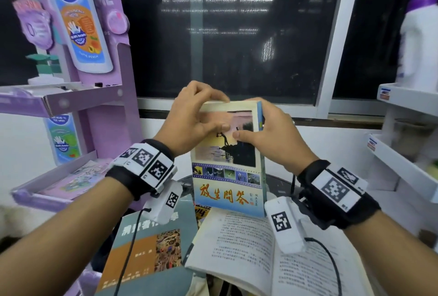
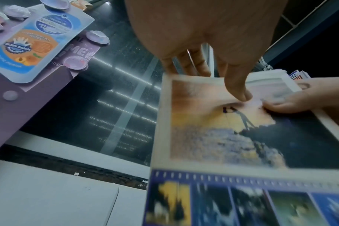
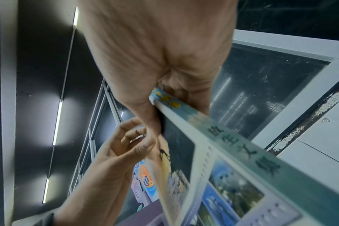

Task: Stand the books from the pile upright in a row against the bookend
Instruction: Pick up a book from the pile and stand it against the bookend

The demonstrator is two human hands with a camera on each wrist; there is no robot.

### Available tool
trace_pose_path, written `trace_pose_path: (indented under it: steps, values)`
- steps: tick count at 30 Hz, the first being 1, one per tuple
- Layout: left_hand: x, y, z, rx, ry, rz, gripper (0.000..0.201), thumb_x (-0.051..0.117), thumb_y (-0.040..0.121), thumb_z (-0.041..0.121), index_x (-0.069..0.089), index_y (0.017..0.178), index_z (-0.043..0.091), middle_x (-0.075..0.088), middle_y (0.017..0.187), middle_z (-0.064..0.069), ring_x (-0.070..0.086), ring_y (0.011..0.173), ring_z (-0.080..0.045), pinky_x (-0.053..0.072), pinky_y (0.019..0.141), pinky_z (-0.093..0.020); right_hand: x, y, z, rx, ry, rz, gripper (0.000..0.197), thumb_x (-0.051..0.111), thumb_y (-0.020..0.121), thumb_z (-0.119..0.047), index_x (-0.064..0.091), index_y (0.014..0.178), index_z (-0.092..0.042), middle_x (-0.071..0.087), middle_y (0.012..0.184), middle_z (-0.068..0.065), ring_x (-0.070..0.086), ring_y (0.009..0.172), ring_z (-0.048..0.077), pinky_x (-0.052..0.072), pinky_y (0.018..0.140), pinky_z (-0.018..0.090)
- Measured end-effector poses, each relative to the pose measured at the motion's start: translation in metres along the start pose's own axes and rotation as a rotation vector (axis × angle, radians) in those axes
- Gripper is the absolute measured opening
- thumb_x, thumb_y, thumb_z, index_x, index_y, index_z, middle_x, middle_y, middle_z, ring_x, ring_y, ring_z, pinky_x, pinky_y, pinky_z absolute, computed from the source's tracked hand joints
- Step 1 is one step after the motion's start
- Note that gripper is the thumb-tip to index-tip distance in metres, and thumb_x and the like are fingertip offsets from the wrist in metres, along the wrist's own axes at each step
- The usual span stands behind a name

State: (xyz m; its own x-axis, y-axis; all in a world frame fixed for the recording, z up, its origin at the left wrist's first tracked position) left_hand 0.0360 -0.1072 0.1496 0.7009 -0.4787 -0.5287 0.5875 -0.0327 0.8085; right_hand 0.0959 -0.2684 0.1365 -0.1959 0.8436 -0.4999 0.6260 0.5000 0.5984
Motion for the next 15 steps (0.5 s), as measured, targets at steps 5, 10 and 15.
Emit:
trace_pose_path:
  steps: [5, 10, 15]
  values:
    - [0.005, -0.002, -0.019, -0.177, -0.181, 0.078, 0.073, 0.074, 0.081, 0.033, 0.034, 0.141, 0.028, 0.040, 0.134, 0.004, 0.046, 0.119, -0.001, 0.045, 0.100, -0.028, -0.014, 0.002, 0.002, -0.023, 0.112, 0.081, 0.044, 0.079, 0.078, -0.013, 0.057, 0.114, -0.027, 0.068, 0.103, -0.014, 0.064, 0.097, 0.005, 0.057, 0.083, 0.032]
    - [0.028, -0.006, -0.033, -0.537, -0.816, -0.032, 0.065, 0.064, 0.084, 0.029, 0.032, 0.139, 0.020, 0.066, 0.119, -0.005, 0.070, 0.098, -0.016, 0.056, 0.076, -0.029, -0.018, 0.005, 0.002, -0.028, 0.245, 0.096, 0.044, 0.076, 0.081, -0.012, 0.055, 0.117, -0.026, 0.067, 0.105, -0.013, 0.064, 0.100, 0.002, 0.059, 0.080, 0.030]
    - [0.032, -0.001, -0.042, -0.553, -0.850, 0.006, 0.038, 0.059, 0.092, 0.016, 0.044, 0.126, 0.013, 0.067, 0.112, -0.008, 0.069, 0.094, -0.019, 0.057, 0.075, -0.029, -0.014, 0.007, 0.001, -0.023, 0.228, 0.060, 0.039, 0.074, 0.084, -0.015, 0.055, 0.115, -0.028, 0.066, 0.105, -0.013, 0.065, 0.101, 0.007, 0.061, 0.075, 0.033]
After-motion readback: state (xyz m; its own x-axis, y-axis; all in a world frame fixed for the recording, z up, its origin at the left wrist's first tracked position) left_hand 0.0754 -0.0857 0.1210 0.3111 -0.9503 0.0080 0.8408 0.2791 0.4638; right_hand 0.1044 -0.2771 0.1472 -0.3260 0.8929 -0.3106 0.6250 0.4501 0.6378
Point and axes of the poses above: each hand's wrist, its own y-axis towards the middle knuckle, its own x-axis out of the palm, z = x × y, the point moved 6 cm from there along y, towards the middle knuckle
